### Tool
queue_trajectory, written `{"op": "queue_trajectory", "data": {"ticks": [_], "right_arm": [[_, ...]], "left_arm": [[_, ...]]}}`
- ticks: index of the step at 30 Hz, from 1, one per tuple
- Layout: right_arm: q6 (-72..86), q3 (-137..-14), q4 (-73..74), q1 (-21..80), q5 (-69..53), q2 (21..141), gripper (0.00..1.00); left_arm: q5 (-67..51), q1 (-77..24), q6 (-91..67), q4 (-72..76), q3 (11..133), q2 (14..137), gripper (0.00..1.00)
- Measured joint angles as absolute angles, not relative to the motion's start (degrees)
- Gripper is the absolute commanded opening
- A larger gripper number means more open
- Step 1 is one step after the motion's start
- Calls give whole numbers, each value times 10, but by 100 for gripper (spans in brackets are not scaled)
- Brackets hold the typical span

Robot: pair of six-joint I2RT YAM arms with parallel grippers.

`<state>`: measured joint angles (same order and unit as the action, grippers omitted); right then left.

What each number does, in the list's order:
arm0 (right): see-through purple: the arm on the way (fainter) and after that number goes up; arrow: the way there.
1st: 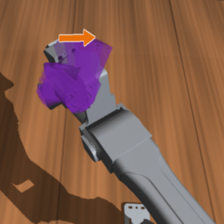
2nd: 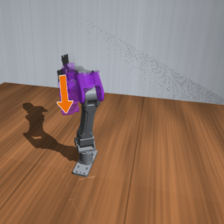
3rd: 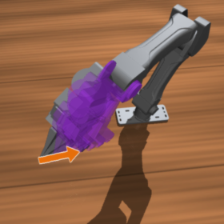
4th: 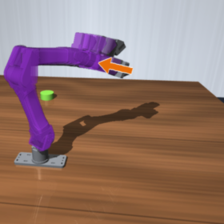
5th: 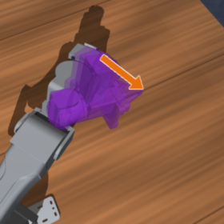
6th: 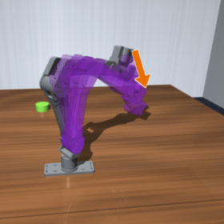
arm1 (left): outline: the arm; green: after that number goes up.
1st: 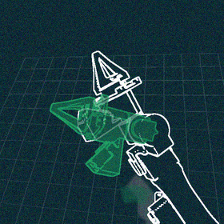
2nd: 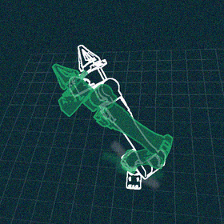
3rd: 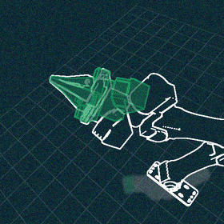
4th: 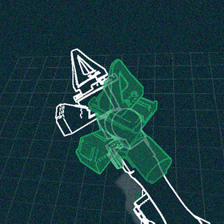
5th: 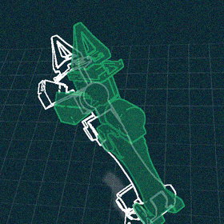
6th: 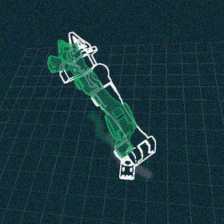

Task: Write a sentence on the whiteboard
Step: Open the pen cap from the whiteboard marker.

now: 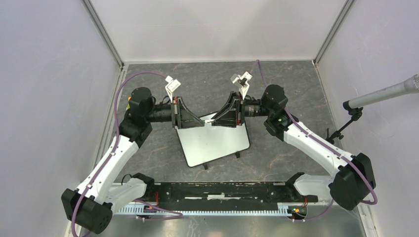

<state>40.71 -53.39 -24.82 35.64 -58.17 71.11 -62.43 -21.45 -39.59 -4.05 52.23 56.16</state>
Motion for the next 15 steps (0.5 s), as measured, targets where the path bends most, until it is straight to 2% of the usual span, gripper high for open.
{"op": "queue_trajectory", "data": {"ticks": [4,8,15], "right_arm": [[409,-534,-251,356,-579,711,19],[411,-534,-253,356,-578,713,0],[411,-534,-252,342,-580,715,0]], "left_arm": [[-625,-215,-399,-30,522,563,2],[-628,-215,-403,-24,521,563,2],[-620,-210,-396,-29,518,558,2]]}}
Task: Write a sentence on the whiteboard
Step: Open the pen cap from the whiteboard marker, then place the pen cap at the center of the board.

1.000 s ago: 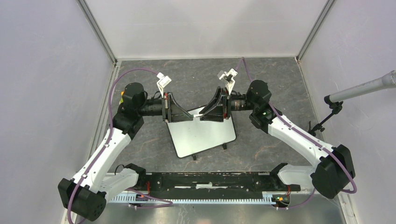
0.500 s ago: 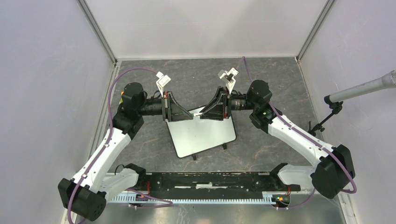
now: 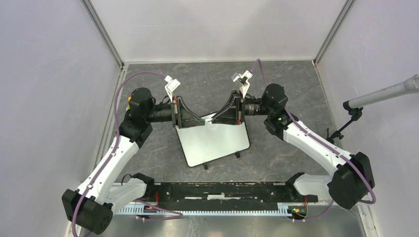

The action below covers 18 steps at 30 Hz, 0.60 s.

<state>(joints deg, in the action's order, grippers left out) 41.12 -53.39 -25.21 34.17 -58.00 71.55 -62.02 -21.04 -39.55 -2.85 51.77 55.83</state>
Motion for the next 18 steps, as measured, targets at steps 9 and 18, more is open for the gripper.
{"op": "queue_trajectory", "data": {"ticks": [9,18], "right_arm": [[412,-524,-248,234,-600,711,0],[255,-518,-85,178,-609,676,0]], "left_arm": [[-653,-69,-395,-29,491,557,2],[-562,93,-6,-383,673,680,2]]}}
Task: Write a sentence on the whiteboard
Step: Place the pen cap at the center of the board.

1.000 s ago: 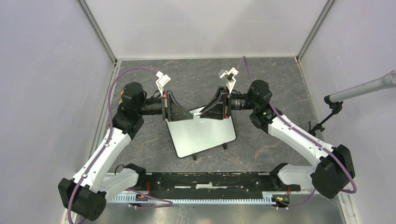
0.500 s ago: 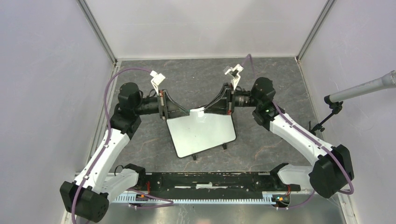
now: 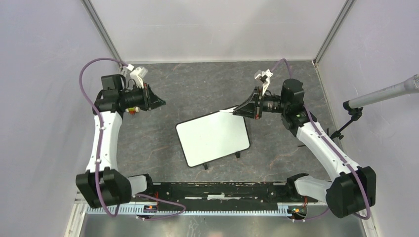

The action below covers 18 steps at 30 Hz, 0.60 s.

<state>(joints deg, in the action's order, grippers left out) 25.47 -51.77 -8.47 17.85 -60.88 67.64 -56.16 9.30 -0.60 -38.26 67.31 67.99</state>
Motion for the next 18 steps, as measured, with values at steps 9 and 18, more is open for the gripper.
{"op": "queue_trajectory", "data": {"ticks": [9,18], "right_arm": [[97,-518,72,179,-590,647,0],[70,-515,88,179,-588,627,0]], "left_arm": [[-253,93,251,-523,605,775,9],[-142,92,305,-515,577,874,17]]}}
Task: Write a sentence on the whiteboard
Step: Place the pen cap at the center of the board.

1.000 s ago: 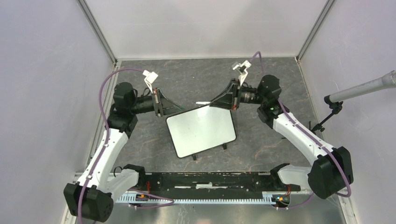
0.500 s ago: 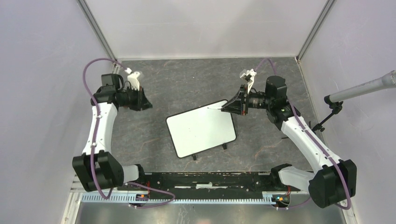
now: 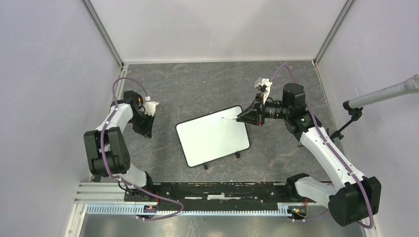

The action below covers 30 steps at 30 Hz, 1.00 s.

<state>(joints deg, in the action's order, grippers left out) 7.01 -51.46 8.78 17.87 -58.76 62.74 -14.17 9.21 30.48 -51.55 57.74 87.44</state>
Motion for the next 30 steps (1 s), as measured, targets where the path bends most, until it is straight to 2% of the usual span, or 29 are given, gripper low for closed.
{"op": "queue_trajectory", "data": {"ticks": [5,13,18,23,28,30], "right_arm": [[70,-511,87,179,-587,623,0],[70,-509,87,179,-584,623,0],[70,-509,87,179,-584,623,0],[67,-509,88,179,-584,623,0],[53,-509,99,179,-581,623,0],[43,-509,108,179,-578,623,0]], "left_arm": [[-100,85,305,-488,576,918,20],[-77,70,304,-460,573,944,36],[-76,69,304,-456,573,947,39],[-84,69,304,-462,574,946,47],[-119,69,303,-495,601,910,63],[-132,69,301,-507,622,886,73]]}}
